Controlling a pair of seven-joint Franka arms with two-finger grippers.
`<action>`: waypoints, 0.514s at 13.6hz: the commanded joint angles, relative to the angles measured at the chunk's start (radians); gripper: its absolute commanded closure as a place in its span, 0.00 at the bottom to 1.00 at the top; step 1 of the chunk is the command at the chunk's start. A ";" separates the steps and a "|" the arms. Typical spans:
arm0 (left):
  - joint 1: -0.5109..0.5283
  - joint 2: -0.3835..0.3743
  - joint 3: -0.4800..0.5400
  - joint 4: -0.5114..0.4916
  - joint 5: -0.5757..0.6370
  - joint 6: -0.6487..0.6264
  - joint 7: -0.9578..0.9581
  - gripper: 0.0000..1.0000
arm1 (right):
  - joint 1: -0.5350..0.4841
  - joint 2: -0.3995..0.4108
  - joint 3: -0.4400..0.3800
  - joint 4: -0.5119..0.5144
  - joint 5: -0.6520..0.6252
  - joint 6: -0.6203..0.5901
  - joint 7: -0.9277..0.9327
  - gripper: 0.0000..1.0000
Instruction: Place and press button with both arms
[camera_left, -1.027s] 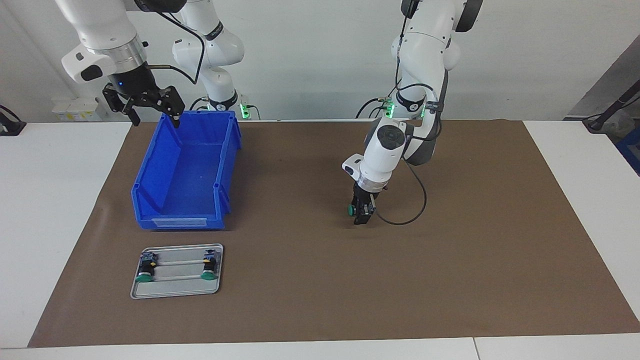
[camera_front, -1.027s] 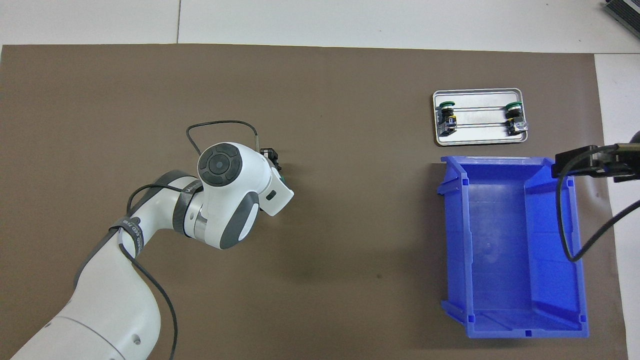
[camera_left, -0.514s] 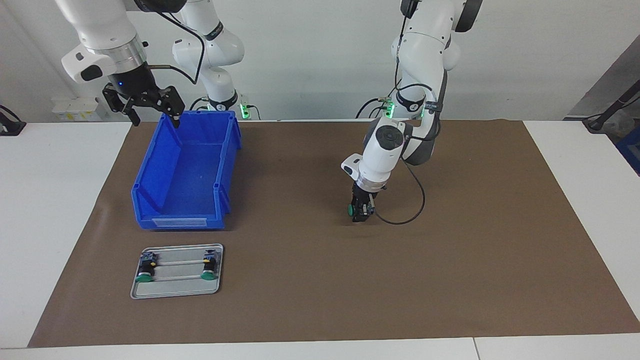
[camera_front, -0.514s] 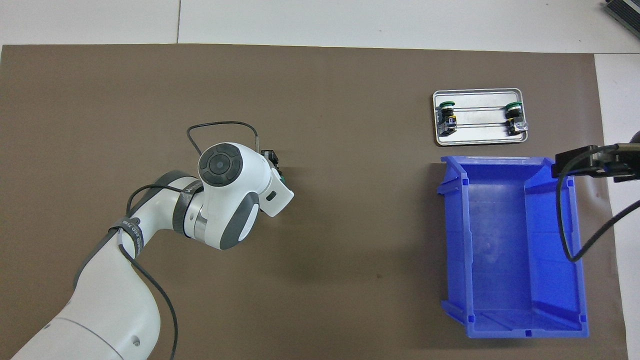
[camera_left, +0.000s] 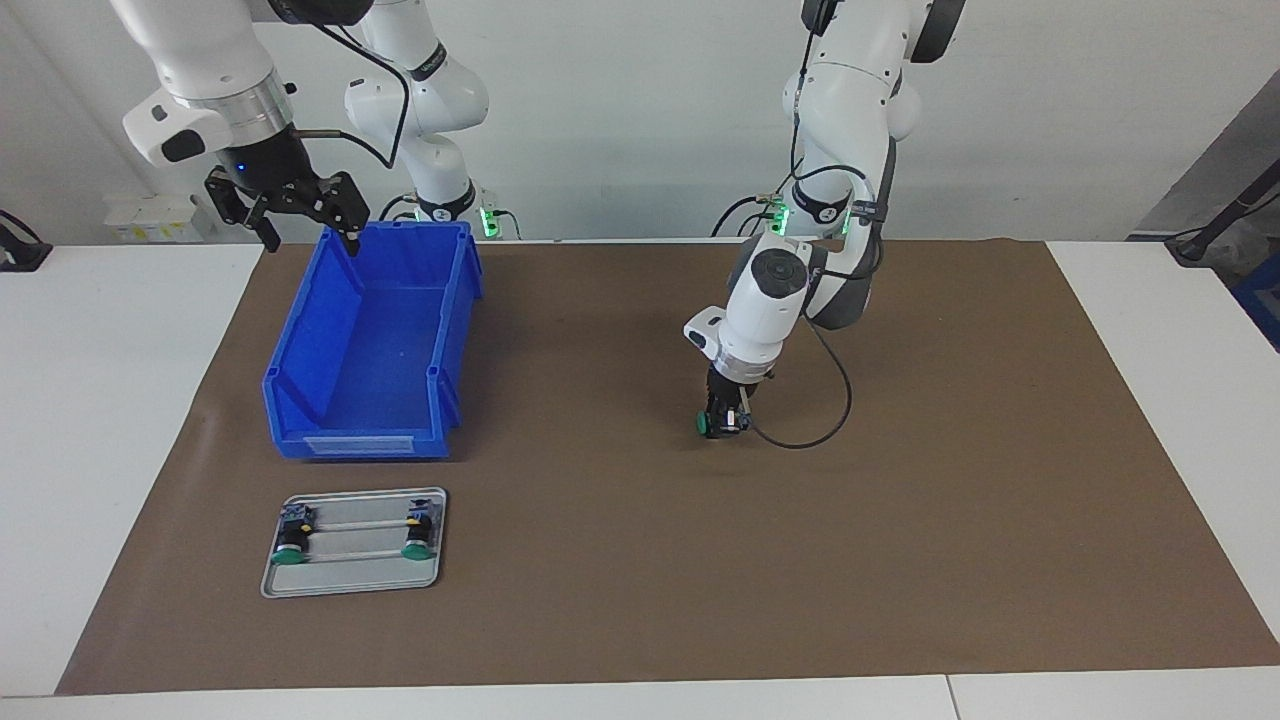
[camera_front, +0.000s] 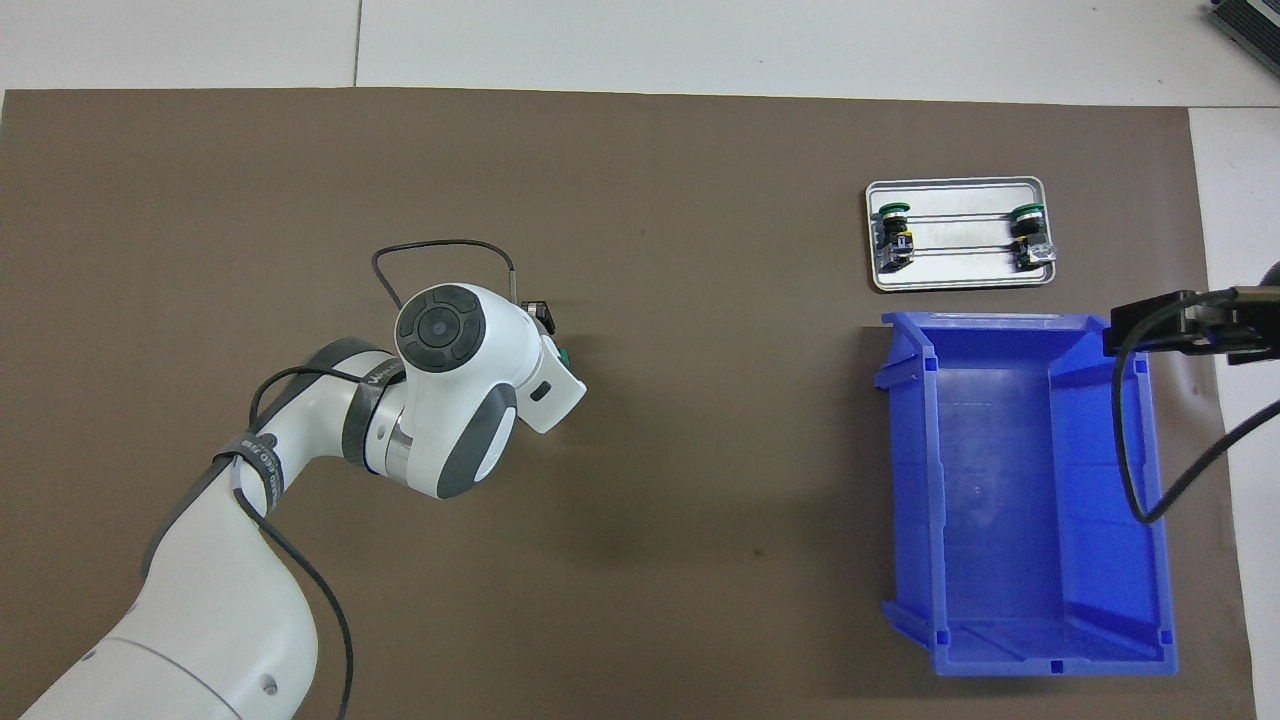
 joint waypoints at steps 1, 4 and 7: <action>-0.001 -0.004 0.013 -0.026 0.020 -0.017 -0.003 0.96 | -0.009 0.005 0.002 0.013 0.012 -0.015 -0.001 0.00; 0.002 -0.004 0.013 -0.022 0.020 -0.014 0.052 1.00 | -0.009 0.005 0.002 0.013 0.012 -0.015 -0.001 0.00; 0.048 -0.020 0.010 -0.019 0.020 -0.019 0.129 1.00 | -0.009 0.005 0.002 0.013 0.012 -0.017 -0.001 0.00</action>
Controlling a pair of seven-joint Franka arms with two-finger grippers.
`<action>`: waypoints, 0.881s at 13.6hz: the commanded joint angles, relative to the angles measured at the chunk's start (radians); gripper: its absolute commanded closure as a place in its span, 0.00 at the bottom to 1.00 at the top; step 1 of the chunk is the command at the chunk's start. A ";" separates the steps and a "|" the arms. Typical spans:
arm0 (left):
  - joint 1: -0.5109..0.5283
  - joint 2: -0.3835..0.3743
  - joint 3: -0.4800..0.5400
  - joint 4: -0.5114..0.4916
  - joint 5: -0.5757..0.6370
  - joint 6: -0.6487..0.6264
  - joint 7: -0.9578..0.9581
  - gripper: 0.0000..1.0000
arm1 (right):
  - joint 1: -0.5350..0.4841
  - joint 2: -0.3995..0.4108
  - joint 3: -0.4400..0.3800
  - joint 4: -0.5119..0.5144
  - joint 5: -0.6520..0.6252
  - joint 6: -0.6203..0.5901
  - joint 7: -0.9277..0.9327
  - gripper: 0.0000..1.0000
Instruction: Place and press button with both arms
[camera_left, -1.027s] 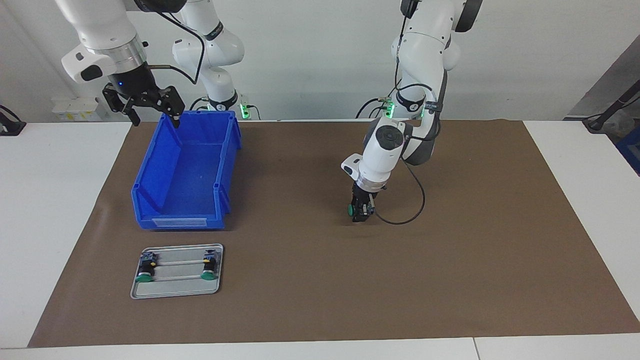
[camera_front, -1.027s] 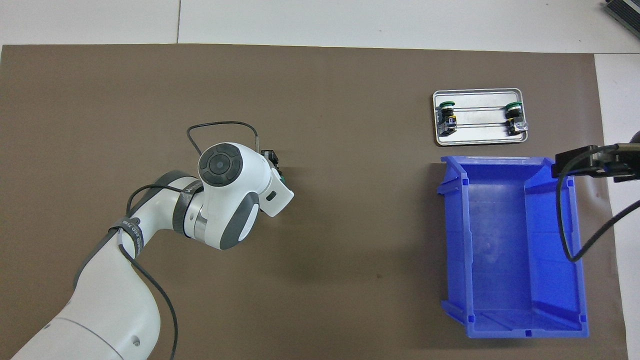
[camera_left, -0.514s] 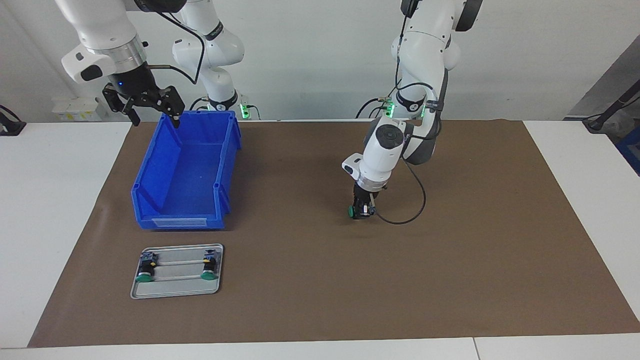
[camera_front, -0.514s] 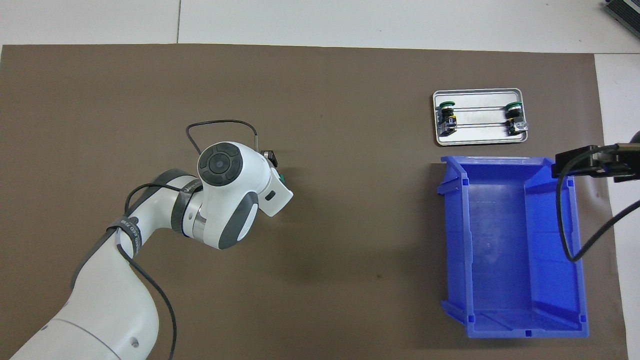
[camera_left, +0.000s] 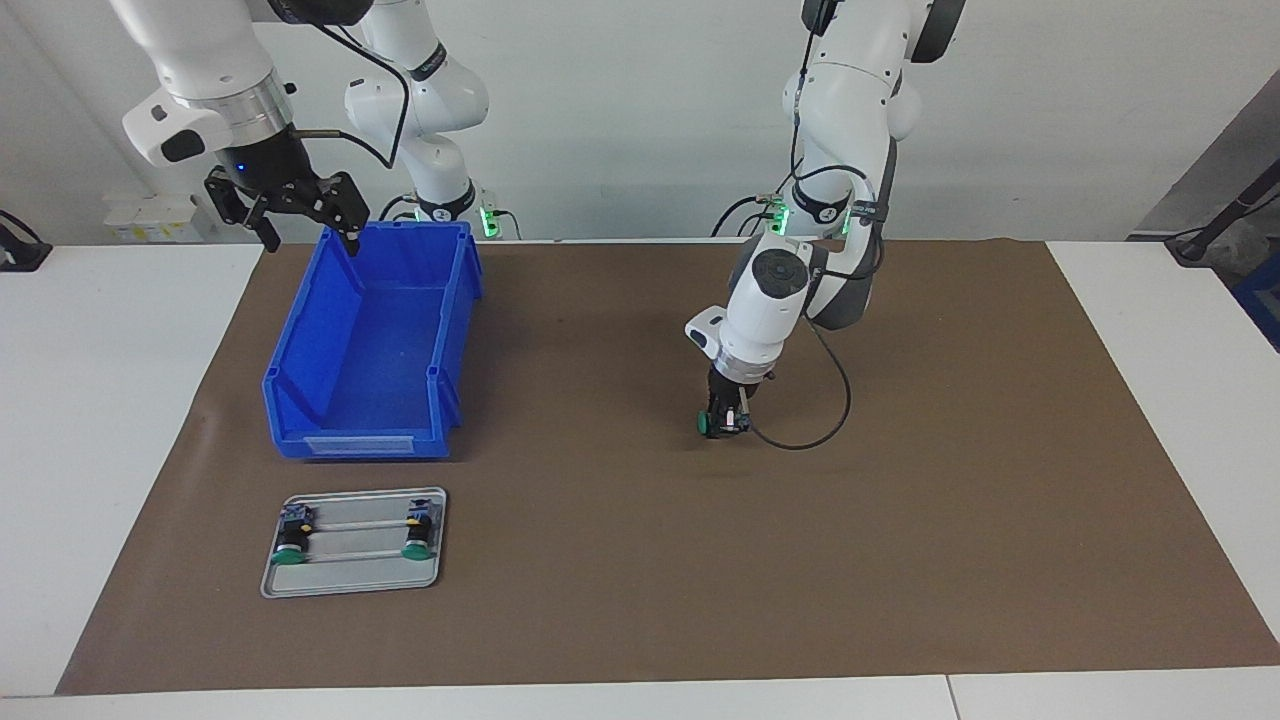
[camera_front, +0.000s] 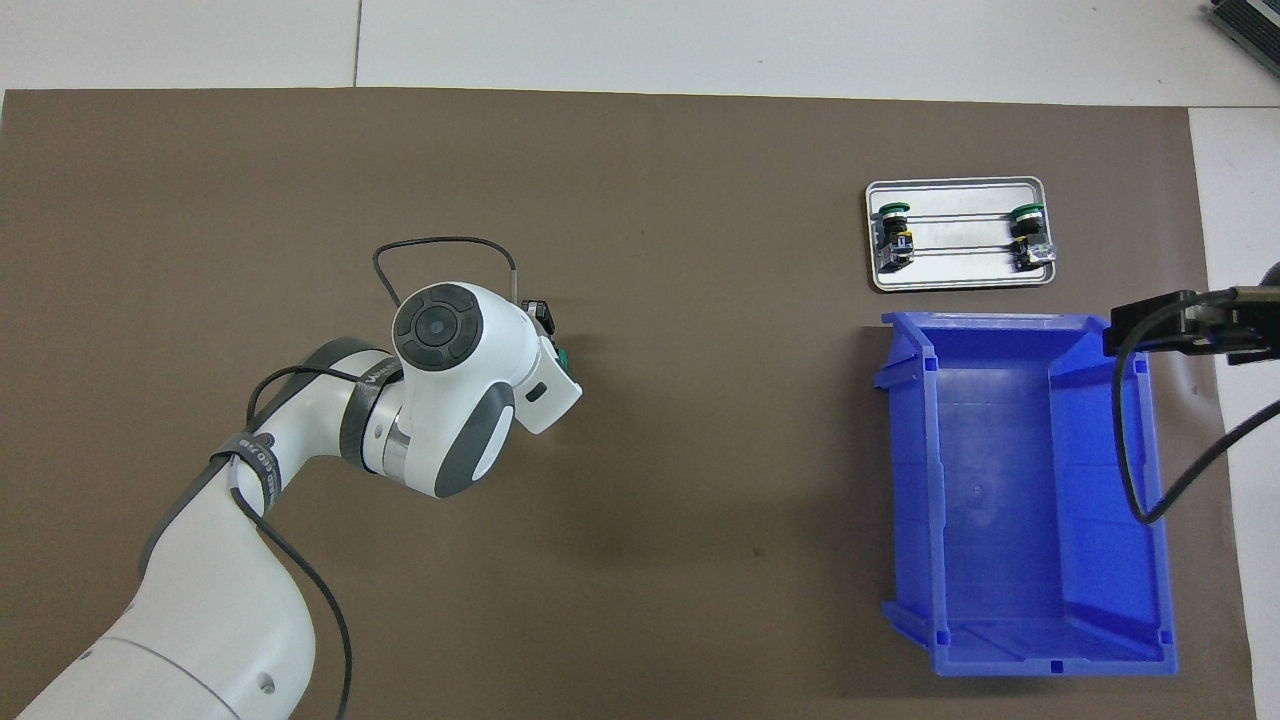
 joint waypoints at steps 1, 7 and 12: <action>0.066 -0.031 0.002 -0.020 0.017 -0.017 0.111 1.00 | -0.009 0.005 0.002 0.013 0.012 -0.015 -0.001 0.00; 0.214 -0.069 -0.009 -0.016 -0.362 -0.096 0.504 1.00 | -0.009 0.005 0.002 0.013 0.012 -0.017 -0.003 0.00; 0.380 -0.098 -0.007 -0.026 -0.708 -0.230 0.886 1.00 | -0.013 0.003 0.002 0.011 0.012 -0.018 -0.004 0.00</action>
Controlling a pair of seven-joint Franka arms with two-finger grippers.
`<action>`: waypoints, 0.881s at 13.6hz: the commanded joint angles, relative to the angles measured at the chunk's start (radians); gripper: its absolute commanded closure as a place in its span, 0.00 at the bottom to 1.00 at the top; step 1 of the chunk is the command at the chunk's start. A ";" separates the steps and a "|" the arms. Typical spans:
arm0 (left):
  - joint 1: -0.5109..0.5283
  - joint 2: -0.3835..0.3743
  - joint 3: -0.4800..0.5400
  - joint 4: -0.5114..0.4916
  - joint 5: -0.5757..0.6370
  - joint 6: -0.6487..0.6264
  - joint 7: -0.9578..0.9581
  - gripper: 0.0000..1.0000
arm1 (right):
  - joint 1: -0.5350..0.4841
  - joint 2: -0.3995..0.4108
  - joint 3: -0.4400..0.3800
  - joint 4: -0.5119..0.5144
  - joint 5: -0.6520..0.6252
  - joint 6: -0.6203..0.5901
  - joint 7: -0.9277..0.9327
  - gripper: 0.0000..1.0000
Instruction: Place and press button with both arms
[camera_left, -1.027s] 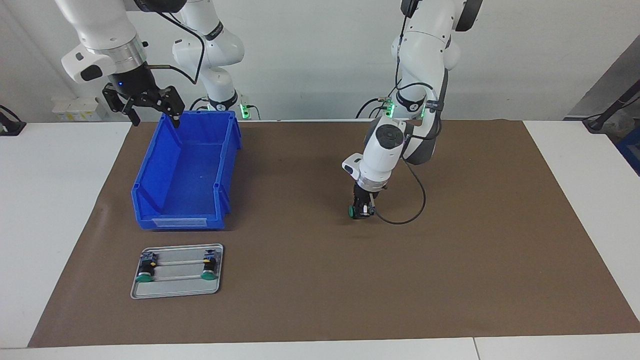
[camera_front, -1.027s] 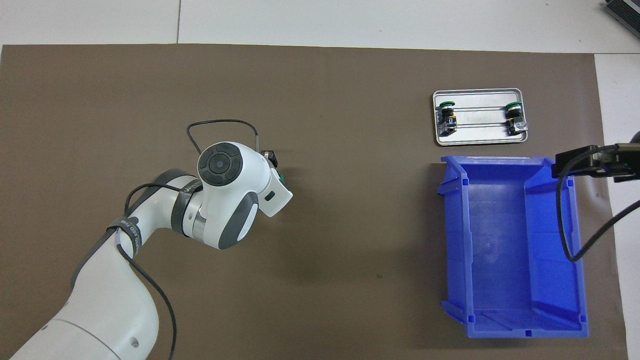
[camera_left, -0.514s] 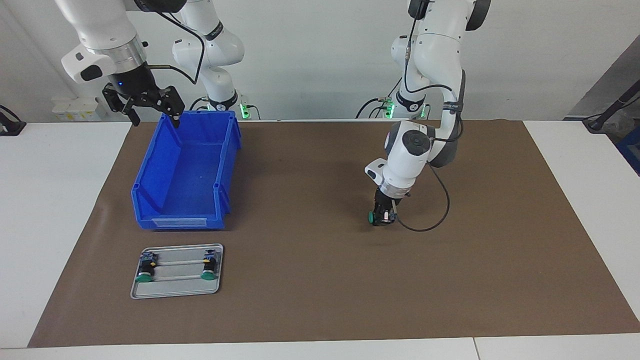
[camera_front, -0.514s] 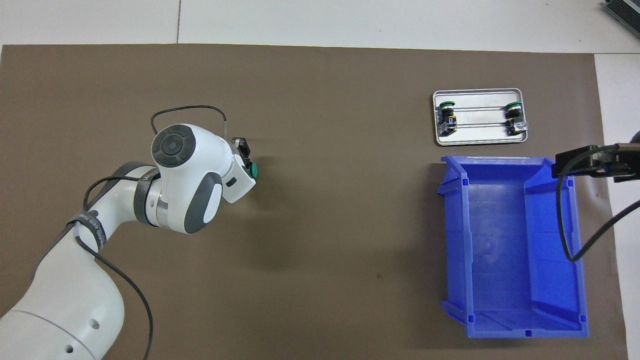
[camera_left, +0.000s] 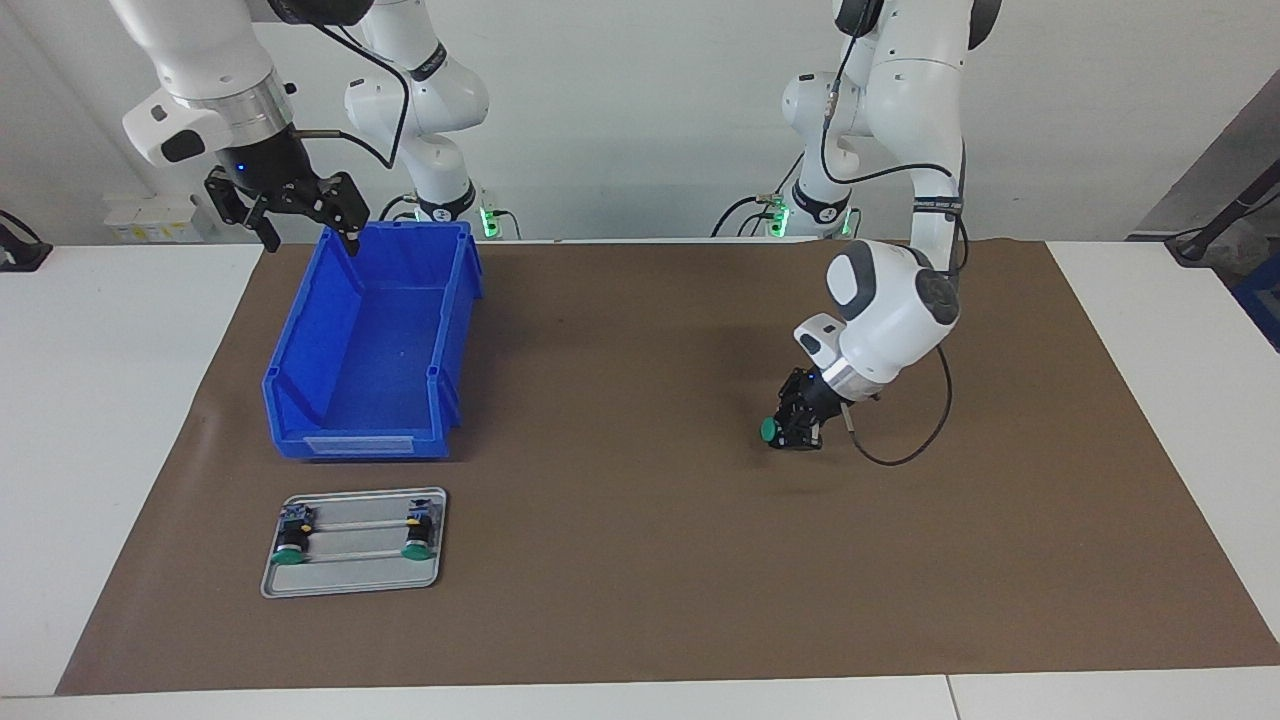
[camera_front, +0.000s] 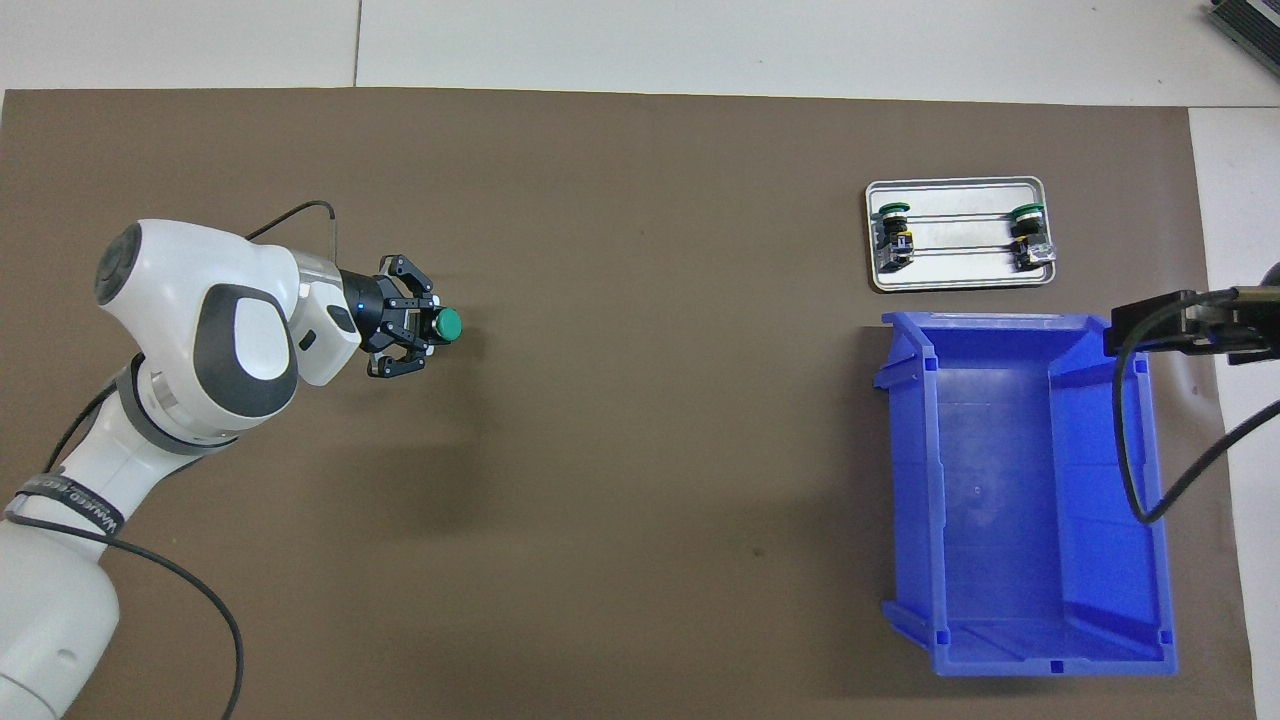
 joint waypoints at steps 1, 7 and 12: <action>0.058 -0.040 -0.009 -0.029 -0.110 -0.057 0.089 1.00 | -0.012 0.003 0.002 0.010 0.012 -0.018 -0.004 0.00; 0.078 -0.025 -0.007 -0.027 -0.300 -0.088 0.115 1.00 | -0.012 0.003 0.002 0.010 0.012 -0.018 -0.003 0.00; 0.049 0.047 -0.015 -0.016 -0.519 0.017 0.255 1.00 | -0.012 0.003 0.002 0.010 0.012 -0.018 -0.003 0.00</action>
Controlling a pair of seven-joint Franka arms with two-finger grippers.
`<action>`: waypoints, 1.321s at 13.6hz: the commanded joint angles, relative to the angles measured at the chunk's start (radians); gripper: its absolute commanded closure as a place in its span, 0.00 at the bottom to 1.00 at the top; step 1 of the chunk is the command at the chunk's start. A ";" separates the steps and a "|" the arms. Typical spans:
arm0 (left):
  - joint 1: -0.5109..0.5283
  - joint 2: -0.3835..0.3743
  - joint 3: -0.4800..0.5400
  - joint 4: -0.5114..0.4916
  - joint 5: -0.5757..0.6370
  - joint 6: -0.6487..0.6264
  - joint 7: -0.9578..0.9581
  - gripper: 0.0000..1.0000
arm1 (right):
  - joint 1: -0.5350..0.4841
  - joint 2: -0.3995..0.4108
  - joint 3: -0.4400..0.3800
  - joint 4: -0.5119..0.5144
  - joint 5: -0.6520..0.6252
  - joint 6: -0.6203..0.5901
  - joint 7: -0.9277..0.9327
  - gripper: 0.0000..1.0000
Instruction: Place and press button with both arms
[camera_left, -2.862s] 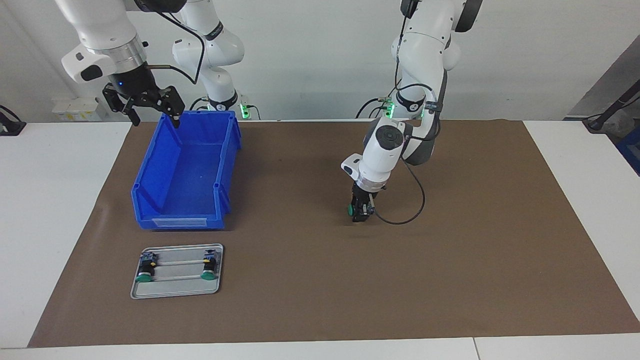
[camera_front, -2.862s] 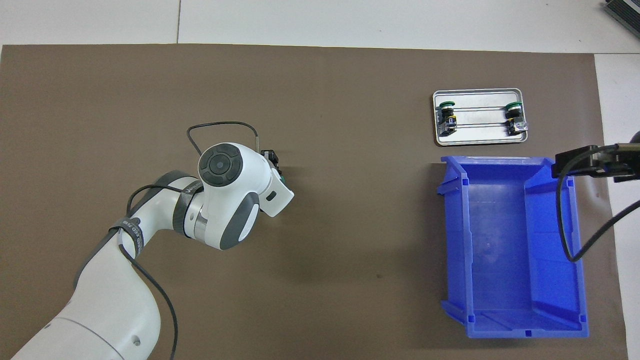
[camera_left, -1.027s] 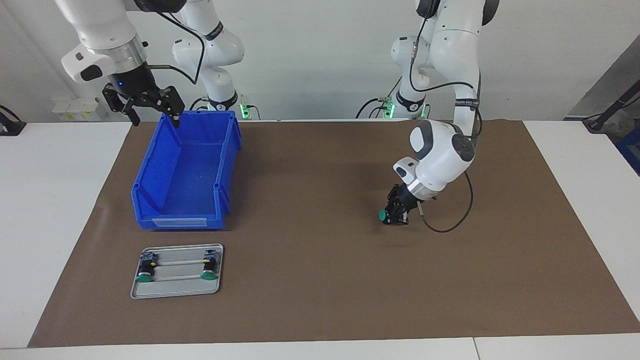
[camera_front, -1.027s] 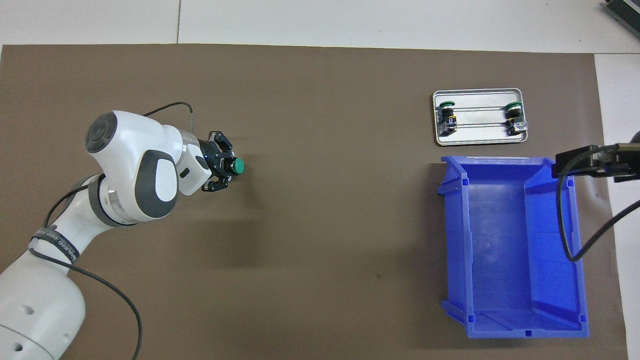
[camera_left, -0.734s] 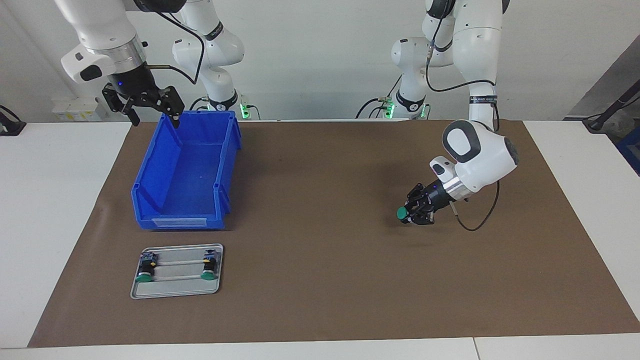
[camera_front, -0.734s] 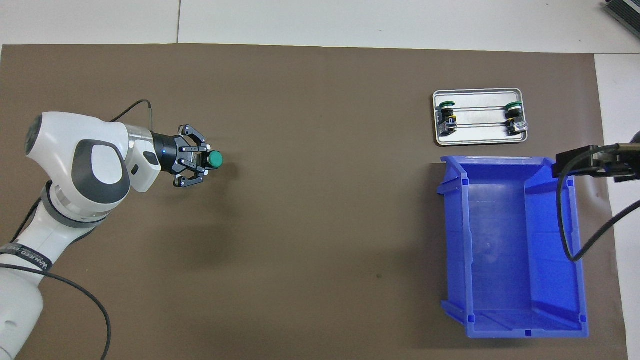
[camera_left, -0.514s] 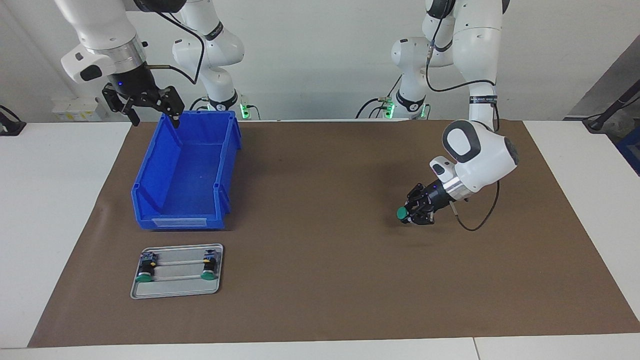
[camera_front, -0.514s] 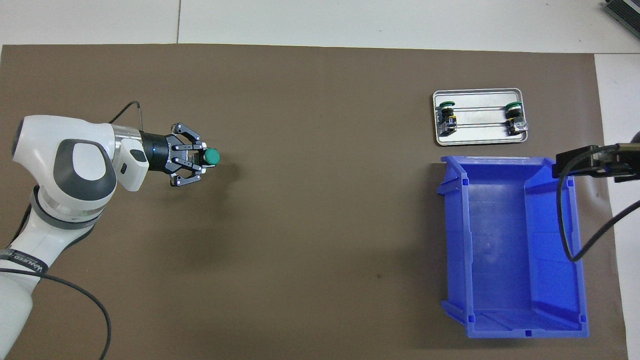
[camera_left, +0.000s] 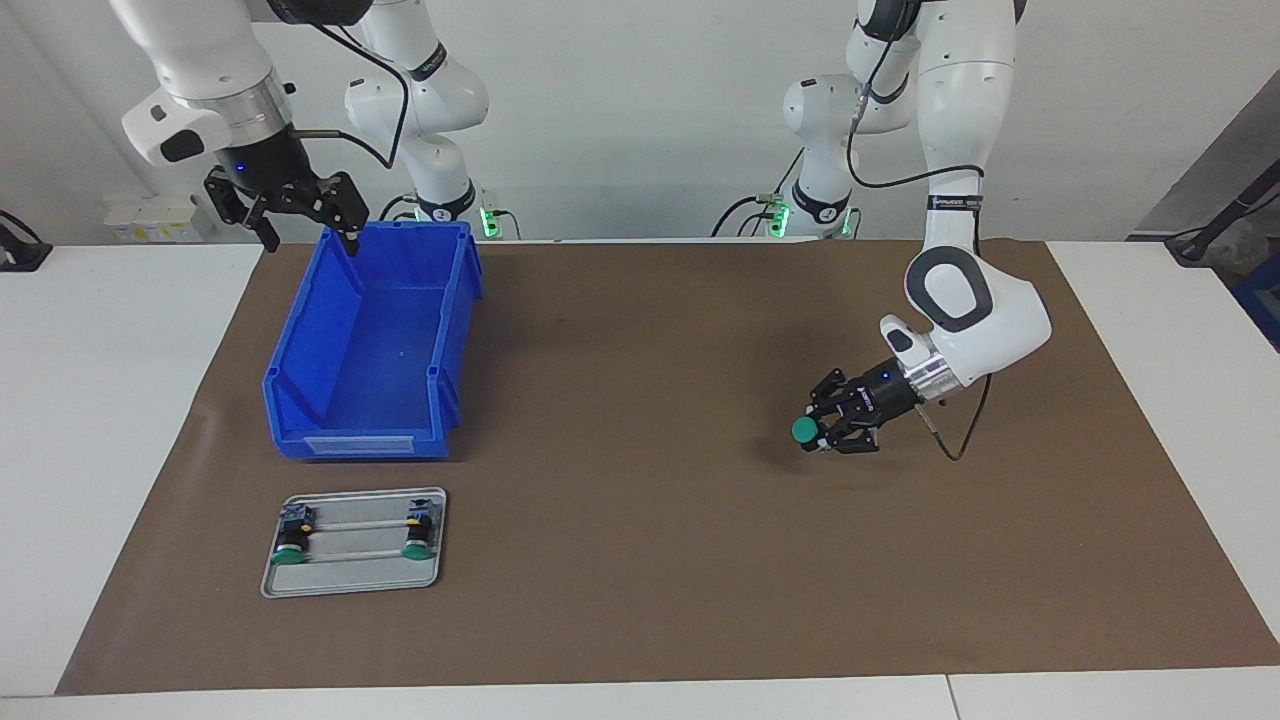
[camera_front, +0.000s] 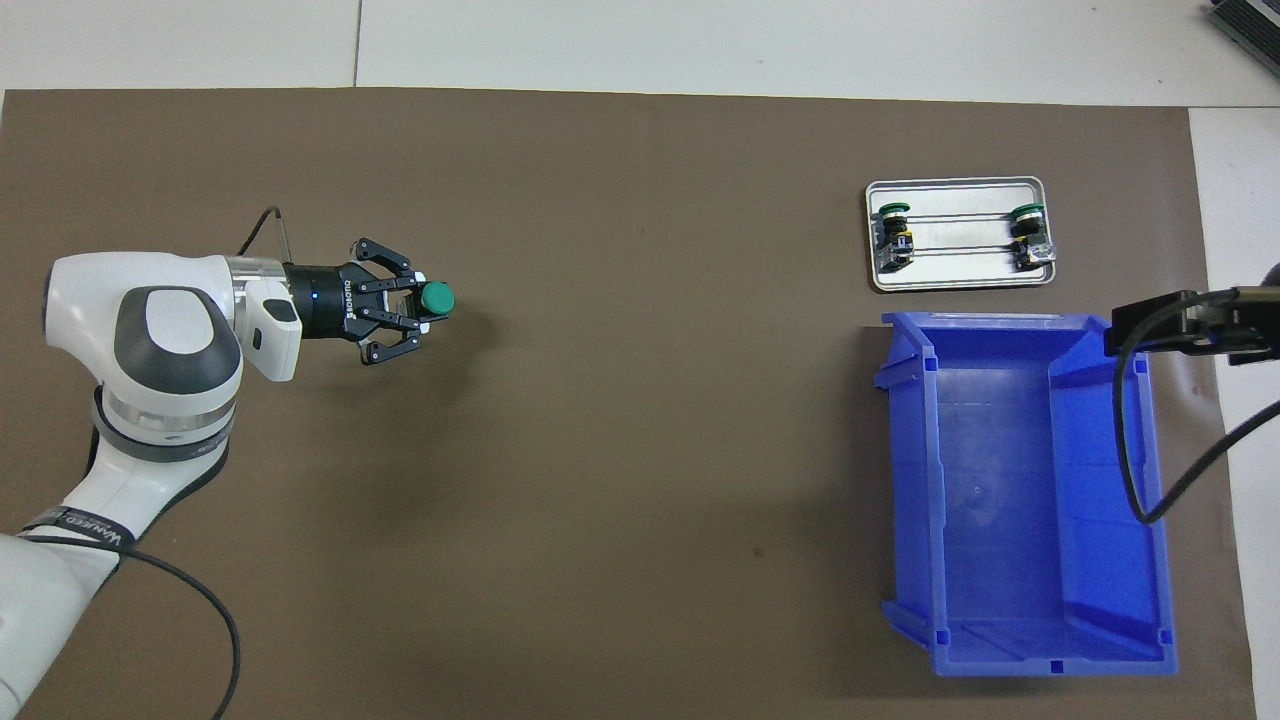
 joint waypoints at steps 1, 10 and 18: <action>-0.032 0.025 -0.003 -0.005 -0.144 0.058 0.071 1.00 | -0.012 0.003 0.002 0.010 0.012 -0.018 -0.003 0.00; -0.075 0.028 -0.003 -0.050 -0.390 0.098 0.126 1.00 | -0.012 0.002 0.002 0.008 0.012 -0.019 -0.003 0.00; -0.026 0.030 -0.003 -0.108 -0.493 0.057 0.238 1.00 | -0.014 0.000 0.002 0.003 0.012 -0.019 -0.003 0.00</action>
